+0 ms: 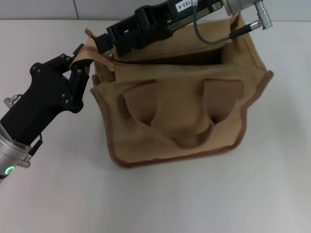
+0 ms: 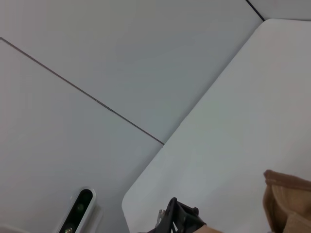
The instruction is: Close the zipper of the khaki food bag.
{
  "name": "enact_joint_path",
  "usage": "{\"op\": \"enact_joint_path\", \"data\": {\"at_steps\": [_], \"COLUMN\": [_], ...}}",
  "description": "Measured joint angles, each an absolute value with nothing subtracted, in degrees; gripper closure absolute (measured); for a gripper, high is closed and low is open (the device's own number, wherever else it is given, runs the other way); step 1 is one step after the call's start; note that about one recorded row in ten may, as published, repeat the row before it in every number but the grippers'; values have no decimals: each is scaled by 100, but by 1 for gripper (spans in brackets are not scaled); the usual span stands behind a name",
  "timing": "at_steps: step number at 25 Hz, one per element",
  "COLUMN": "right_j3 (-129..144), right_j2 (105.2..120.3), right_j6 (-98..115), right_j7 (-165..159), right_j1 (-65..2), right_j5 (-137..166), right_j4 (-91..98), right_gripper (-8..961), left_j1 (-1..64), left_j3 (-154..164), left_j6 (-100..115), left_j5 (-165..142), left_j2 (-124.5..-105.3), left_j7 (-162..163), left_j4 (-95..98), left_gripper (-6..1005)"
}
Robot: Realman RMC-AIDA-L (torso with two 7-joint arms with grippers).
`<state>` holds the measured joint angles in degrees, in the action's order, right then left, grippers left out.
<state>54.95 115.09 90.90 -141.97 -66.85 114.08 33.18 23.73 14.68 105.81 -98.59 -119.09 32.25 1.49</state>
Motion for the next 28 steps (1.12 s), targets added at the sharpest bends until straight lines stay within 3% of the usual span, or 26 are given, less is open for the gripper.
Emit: {"op": "enact_joint_path", "data": {"at_steps": [28], "right_j3": [5506], "right_j2": [11593], "right_j6": [9083], "right_j7": [-14113], "right_j1": [-6649], "right_j5": [11206], "right_j4": [3259], "right_gripper": [196], "left_j1": [2408], "left_j3": [1467], "left_j6": [10600], "left_j5": [-9852], "left_j2": [-11909], "left_j7": [3225], "left_j4": [142], "left_gripper": [967]}}
